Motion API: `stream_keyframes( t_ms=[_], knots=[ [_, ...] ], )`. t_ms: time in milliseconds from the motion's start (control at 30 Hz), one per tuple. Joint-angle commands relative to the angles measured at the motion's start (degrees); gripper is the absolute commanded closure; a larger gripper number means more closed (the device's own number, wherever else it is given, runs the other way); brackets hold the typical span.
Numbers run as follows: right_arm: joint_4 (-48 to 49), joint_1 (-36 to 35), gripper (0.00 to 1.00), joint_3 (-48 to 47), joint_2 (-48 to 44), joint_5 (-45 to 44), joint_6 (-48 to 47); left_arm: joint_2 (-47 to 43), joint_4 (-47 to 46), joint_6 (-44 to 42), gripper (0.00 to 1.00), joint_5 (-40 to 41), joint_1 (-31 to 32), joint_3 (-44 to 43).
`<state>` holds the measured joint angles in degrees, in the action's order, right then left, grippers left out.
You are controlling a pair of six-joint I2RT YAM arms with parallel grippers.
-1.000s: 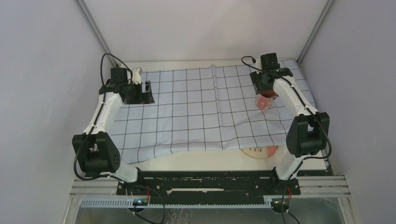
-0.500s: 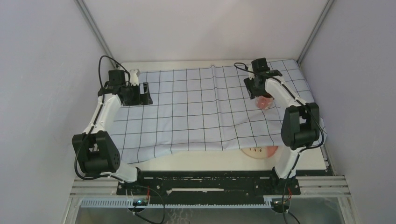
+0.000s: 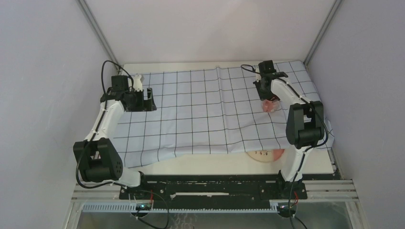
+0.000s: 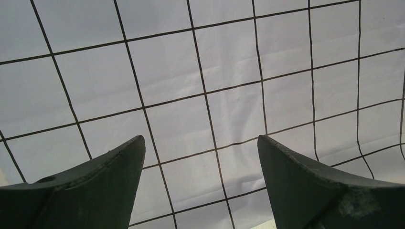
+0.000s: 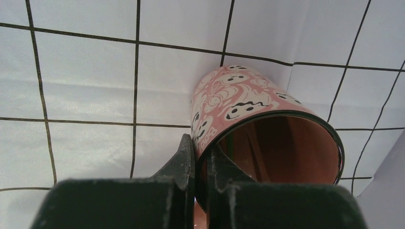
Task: Set the dinner table for one person
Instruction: Pick up the cup with the napkin, then place the cup on the napkin.
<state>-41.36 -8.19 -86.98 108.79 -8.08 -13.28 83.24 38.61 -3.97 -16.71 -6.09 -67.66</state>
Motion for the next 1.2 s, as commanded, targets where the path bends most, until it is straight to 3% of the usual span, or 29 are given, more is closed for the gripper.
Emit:
stream_keyframes(
  t_ms=[0,367,600,900,1067,1167],
  knots=[
    [0.75,1.2,1.0,-1.68,0.95,-1.03,-0.19,-2.93,-1.02,-1.9,0.08,0.0,-0.34,1.66],
    [-1.88,2.26,1.0,-7.98,-1.7,-0.84,-0.4,-4.12,-0.15,-3.42,0.08,0.47,-0.35,3.66],
    [-6.4,-0.62,1.0,-17.05,-2.47,-1.38,-0.41,-4.48,-0.27,-3.52,0.08,0.23,-0.36,4.41],
    [-19.54,-13.47,1.0,-43.39,10.13,-0.75,0.23,-5.67,-0.22,-3.8,0.08,2.11,-0.39,5.03],
    [-21.03,-22.57,1.0,-51.94,17.12,-3.81,-1.6,-5.6,1.35,-4.04,0.08,0.76,-4.02,3.97],
    [-19.9,-26.65,1.0,-52.41,19.29,-4.3,-2.02,-5.15,2.73,-4.48,0.08,-1.11,-7.09,3.61]
  ],
)
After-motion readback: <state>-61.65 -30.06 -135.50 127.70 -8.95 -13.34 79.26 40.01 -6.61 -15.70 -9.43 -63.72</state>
